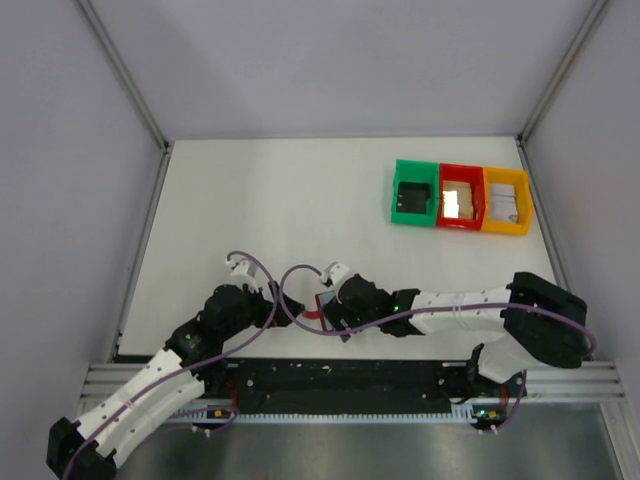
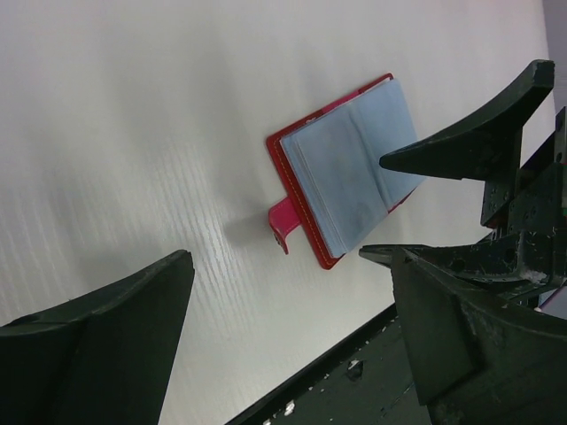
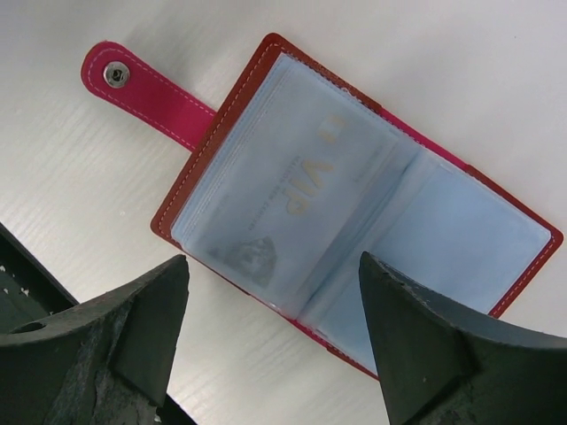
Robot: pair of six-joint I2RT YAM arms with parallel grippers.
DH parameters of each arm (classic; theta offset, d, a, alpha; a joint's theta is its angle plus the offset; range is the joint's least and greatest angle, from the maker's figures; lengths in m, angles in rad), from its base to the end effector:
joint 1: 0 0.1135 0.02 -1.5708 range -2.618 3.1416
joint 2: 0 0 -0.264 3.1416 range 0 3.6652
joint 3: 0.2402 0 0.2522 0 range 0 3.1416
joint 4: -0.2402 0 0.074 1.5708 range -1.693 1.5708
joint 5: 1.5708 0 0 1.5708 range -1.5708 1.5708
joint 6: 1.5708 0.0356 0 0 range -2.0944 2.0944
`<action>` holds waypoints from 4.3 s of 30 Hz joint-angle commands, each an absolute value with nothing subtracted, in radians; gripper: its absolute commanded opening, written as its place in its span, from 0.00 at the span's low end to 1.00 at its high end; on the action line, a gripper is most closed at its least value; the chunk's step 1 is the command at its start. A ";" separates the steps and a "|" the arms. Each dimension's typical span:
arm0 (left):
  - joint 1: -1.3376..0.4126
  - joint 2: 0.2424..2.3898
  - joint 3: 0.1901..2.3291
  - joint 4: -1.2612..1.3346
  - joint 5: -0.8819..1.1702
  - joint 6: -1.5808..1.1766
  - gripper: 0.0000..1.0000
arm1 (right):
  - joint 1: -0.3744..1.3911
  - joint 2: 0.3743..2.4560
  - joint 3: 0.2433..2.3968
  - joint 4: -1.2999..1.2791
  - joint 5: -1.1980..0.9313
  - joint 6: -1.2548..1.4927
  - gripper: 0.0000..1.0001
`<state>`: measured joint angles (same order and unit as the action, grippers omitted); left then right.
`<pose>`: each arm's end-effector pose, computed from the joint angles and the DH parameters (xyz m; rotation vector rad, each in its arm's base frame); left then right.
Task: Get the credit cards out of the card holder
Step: Remove the credit card from the card holder.
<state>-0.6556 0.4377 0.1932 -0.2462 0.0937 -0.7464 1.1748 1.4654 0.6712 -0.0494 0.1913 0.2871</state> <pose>0.1007 -0.0817 0.1727 -0.0381 2.2022 -0.9302 0.1139 0.2549 0.1620 -0.9679 2.2432 0.4458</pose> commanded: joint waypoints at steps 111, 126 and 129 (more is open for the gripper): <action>-0.652 0.581 0.238 -0.046 -0.005 -0.762 0.85 | 1.177 1.557 0.595 0.153 0.187 0.178 0.59; -0.652 0.905 0.314 0.172 0.212 -0.758 0.85 | 1.160 1.582 0.503 0.285 0.126 0.302 0.31; -0.652 1.001 0.363 0.161 0.209 -0.762 0.86 | 1.157 1.580 0.500 0.287 0.127 0.305 0.32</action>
